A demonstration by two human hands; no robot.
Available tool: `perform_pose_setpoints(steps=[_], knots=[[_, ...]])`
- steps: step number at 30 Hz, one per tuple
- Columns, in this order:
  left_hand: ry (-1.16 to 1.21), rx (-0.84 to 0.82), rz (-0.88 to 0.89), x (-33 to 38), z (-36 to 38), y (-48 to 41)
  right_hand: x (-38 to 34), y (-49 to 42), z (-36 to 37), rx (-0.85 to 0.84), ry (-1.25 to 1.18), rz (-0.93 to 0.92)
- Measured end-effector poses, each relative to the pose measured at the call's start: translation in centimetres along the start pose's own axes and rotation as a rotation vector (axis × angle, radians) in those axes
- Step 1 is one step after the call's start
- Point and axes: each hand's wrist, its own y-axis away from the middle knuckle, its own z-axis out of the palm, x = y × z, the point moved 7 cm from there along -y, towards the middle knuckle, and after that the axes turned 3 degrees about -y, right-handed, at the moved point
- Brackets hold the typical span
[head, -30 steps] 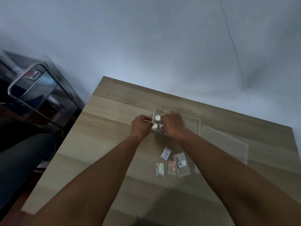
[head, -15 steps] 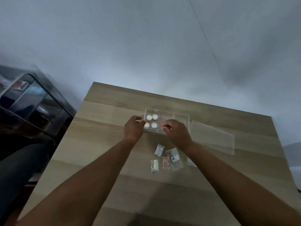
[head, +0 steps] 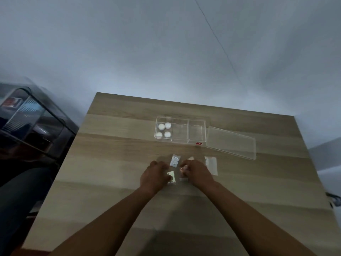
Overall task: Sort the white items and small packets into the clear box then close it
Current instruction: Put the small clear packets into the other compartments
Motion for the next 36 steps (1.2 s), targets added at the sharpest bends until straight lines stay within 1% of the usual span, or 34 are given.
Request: perform_pose_setpoints(steps=[3,7,12,16,19,21,25,30,36], knots=[[-0.047,-0.003,0.013,0.4,0.3,0.2,0.3,0.3,0.5,0.013,0.036,0.01],[-0.086,0.004,0.018,0.6,0.3,0.3,0.3,0.3,0.5,0.063,0.145,0.011],[-0.077,-0.017,0.006,0.6,0.0,-0.1,0.3,0.1,0.5,0.047,0.174,0.043],[-0.07,-0.007,0.008,0.6,-0.5,-0.4,0.1,-0.1,0.3,0.052,0.138,0.046],[-0.037,-0.008,-0.002,0.3,-1.0,-0.7,-0.3,-0.2,0.0,0.038,0.093,0.056],[-0.013,-0.014,-0.012,0.0,-1.3,-1.0,-0.7,-0.6,-0.3,0.03,0.016,0.074],[0.063,-0.02,-0.023,-0.4,-1.9,-1.6,-1.7,-1.9,-1.1,0.086,-0.124,0.081],[0.266,-0.032,-0.134,-2.0,-2.3,-2.0,-2.9,-3.9,-1.0,0.107,-0.142,0.058],[0.348,-0.044,-0.156,-2.6,-2.1,-2.0,-3.0,-4.6,-0.2,0.11,-0.082,0.056]])
